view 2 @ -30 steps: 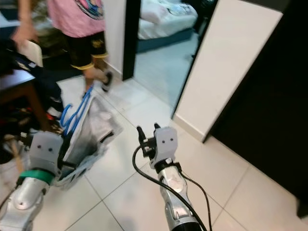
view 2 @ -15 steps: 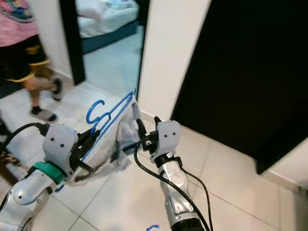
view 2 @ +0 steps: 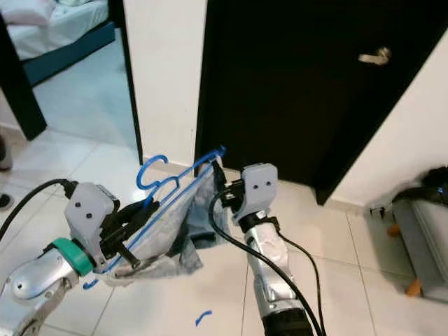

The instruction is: Hang hanger

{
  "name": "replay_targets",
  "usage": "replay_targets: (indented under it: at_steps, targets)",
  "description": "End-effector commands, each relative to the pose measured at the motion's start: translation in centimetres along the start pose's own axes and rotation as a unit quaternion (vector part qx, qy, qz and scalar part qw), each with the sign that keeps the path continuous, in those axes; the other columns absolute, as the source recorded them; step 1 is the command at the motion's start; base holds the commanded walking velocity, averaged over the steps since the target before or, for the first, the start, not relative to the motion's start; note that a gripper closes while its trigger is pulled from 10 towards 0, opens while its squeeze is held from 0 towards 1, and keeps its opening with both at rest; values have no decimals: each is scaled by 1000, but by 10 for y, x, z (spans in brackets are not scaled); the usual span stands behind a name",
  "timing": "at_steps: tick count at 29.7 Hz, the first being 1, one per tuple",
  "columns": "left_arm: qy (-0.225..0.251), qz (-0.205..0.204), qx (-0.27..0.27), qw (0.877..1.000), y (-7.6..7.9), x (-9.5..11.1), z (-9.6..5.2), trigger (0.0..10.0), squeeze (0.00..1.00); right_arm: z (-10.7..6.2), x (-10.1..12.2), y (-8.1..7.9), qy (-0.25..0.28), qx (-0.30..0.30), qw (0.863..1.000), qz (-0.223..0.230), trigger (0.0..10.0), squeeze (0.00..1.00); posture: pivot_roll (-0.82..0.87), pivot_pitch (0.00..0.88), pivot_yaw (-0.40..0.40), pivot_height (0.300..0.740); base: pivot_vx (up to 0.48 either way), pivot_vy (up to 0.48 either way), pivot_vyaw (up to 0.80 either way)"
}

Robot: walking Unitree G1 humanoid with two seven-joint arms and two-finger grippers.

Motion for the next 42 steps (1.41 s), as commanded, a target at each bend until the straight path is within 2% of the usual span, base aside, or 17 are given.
replay_targets:
  at_steps: [1, 7, 9, 20, 25, 32, 34, 42]
  targets:
    - [35, 5, -25, 999, 7, 17, -1, 10000, 0, 1, 6, 0, 10, 3, 1000, 6, 10000, 0, 44, 73, 1, 740, 0, 0, -788]
    - [44, 7, -44, 998, 11, 23, 1, 10000, 0, 0, 7, 1, 9, 7, 1000, 1, 10000, 0, 38, 74, 2, 740, 0, 0, -788]
    - [53, 11, -43, 998, 10, 29, 7, 10000, 0, -2, 5, 5, 3, -1, 1000, -7, 10000, 0, 33, 76, 4, 740, 0, 0, -788]
    - [51, 20, -68, 996, 10, 31, 11, 10000, 0, -8, 0, 4, -8, -8, 1000, -16, 10000, 0, 17, 80, 9, 740, 0, 0, -788]
    - [44, 44, -84, 995, 6, 31, 15, 10000, 0, -12, 0, 6, -12, -14, 999, -28, 10000, 0, 4, 80, 18, 740, 0, 0, -788]
    - [42, 53, -97, 993, 5, 30, 22, 10000, 0, -17, -2, 12, -20, -28, 998, -44, 10000, 0, -13, 77, 27, 740, 0, 0, -788]
    - [35, 63, -109, 991, 6, 25, 29, 10000, 0, -23, -7, 13, -30, -35, 998, -46, 10000, 0, -26, 76, 34, 740, 0, 0, -788]
    - [30, 64, -125, 990, 10, 20, 37, 10000, 0, -32, -17, 14, -51, -48, 996, -47, 10000, 0, -40, 78, 42, 740, 0, 0, -788]
Point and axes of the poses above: a point about 5 cm out from each wrist's last joint towards the gripper, its own z axis pointing out of the wrist towards the gripper, its own x axis along the axis of the wrist's last joint, y = z × x, the point moved 5 cm from there along z, pointing out of the wrist towards the gripper, and after that the axes turned 5 degrees about -z, right-handed, at the moved point
